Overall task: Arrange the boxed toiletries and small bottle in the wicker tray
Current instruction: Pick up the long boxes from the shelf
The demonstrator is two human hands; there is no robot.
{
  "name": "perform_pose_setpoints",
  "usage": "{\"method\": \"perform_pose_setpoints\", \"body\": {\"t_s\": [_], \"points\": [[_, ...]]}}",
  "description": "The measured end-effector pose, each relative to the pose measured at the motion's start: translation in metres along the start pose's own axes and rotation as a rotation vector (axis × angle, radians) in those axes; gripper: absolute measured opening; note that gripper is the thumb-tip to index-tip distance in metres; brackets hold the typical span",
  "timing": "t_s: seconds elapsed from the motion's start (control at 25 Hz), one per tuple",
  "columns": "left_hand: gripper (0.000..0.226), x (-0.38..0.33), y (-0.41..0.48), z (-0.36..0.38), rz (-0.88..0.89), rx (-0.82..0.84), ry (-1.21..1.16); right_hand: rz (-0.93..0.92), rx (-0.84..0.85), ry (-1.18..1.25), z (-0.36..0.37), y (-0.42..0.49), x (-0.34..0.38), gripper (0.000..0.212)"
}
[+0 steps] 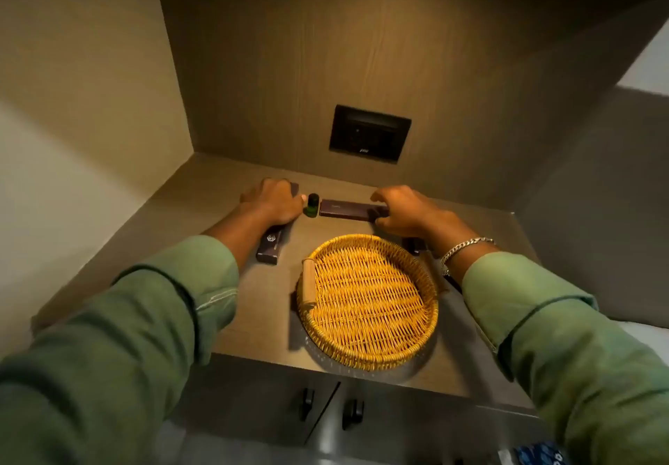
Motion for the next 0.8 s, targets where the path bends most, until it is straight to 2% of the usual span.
{"method": "perform_pose_setpoints", "body": {"t_s": [0.08,0.2,0.32,0.44,0.52,0.6,0.68,0.8], "points": [[0.04,0.007,0.004,0.007,-0.045,0.09,0.063,-0.015,0.003,-0.071,0.004,0.013,0.003,0.047],[0.041,0.01,0.001,0.009,-0.116,0.125,0.012,-0.008,0.022,-0.132,0.013,0.029,-0.001,0.045],[0.042,0.007,-0.009,-0.014,-0.138,-0.01,-0.073,-0.038,0.098,-0.177,0.028,0.041,-0.001,0.034],[0.062,-0.001,-0.021,-0.054,-0.149,-0.251,-0.184,-0.068,0.098,-0.172,0.029,0.053,-0.001,0.033],[0.088,-0.014,-0.029,-0.07,-0.122,-0.324,-0.28,-0.084,0.076,-0.155,0.021,0.053,-0.003,0.039],[0.102,-0.036,-0.037,-0.081,-0.034,-0.354,-0.379,-0.098,0.027,-0.067,-0.001,0.046,-0.007,0.054],[0.106,-0.064,-0.044,-0.087,0.087,-0.352,-0.416,-0.121,-0.022,0.045,-0.028,0.027,-0.01,0.066],[0.093,-0.099,-0.054,-0.091,0.185,-0.33,-0.396,-0.117,-0.128,0.183,-0.066,-0.016,-0.014,0.075]]}}
Point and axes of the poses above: each hand's wrist, its own y-axis towards the middle knuckle, its own z-axis out of the palm, x = y × z, the point moved 10 cm from there along y, towards the middle knuckle, and after that the axes turned 13 degrees about z, right-handed, at the moved point
